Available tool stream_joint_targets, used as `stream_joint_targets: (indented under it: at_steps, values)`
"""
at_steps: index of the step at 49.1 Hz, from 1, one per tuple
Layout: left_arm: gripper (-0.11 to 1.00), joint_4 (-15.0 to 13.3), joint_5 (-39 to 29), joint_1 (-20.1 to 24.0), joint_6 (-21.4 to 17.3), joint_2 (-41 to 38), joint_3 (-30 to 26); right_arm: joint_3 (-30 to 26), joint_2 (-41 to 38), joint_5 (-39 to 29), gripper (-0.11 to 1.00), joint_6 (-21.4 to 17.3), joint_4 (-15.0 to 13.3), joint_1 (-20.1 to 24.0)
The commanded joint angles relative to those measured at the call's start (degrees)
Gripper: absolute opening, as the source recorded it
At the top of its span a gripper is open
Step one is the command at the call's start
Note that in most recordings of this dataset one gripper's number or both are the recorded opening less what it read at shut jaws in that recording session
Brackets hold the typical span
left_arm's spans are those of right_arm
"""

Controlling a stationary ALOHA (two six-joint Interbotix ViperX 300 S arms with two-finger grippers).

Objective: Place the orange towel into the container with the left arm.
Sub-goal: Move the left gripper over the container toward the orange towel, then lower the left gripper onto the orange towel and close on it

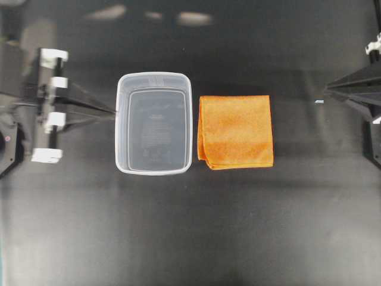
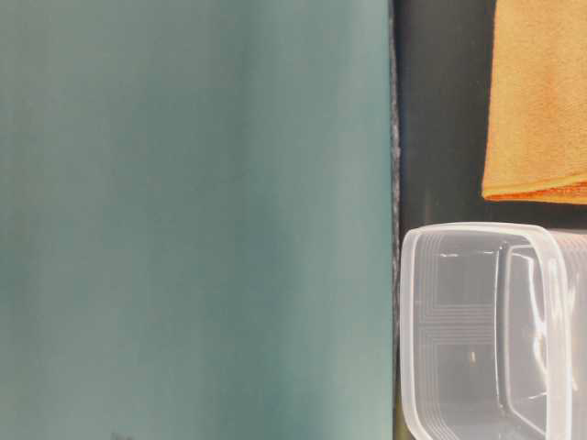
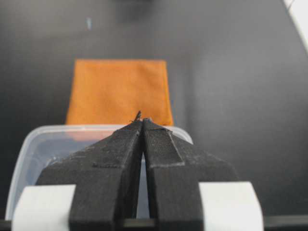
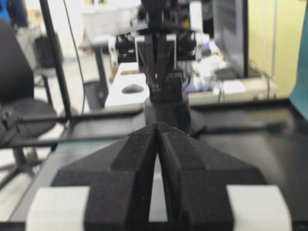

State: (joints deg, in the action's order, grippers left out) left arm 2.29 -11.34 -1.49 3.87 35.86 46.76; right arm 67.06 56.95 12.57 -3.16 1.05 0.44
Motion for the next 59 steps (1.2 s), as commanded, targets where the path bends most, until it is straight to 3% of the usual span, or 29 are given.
stream_joint_targets:
  at_steps: [1,7,11,16,19,22,33,37,52,59]
  values:
    - [0.0,0.2,-4.0,0.3,-0.1,-4.9,-7.2,-0.7,0.0,-3.0,0.0,-0.2,0.2,0.3]
    - [0.0,0.2,-10.5,0.9,-0.1,-12.2,-14.0,-0.8,1.7,-6.7,0.06,-0.2,0.3,0.8]
    - [0.01,0.2,-16.3,1.1,-0.1,-17.8,-19.4,-0.8,3.2,-8.2,0.24,0.0,0.2,0.8]
    - [0.02,0.3,-22.0,2.0,-0.1,-23.8,-26.1,-0.8,5.5,-10.2,0.54,-0.1,0.2,1.0]
    - [0.07,0.3,-24.5,2.6,-0.1,-27.2,-30.0,-0.6,6.9,-10.7,0.71,0.1,0.2,1.5]
    - [0.16,0.3,-26.5,3.1,-0.2,-30.2,-33.5,-0.7,8.3,-10.6,0.8,0.4,0.2,1.7]
    - [0.76,0.4,-32.5,3.9,-1.1,-42.5,-44.8,-0.8,13.3,-10.5,0.76,0.7,0.2,1.7]
    - [0.89,0.3,-34.0,3.9,-2.5,-47.1,-48.1,-0.6,14.1,-9.6,0.75,0.7,0.2,1.7]
    - [0.9,0.3,-36.2,3.9,-9.1,-61.8,-57.6,-0.8,14.3,-7.6,0.76,0.8,0.1,1.7]
    - [0.9,0.3,-36.5,3.5,-8.9,-66.4,-59.5,-0.8,14.5,-7.6,0.76,0.1,0.1,1.8]
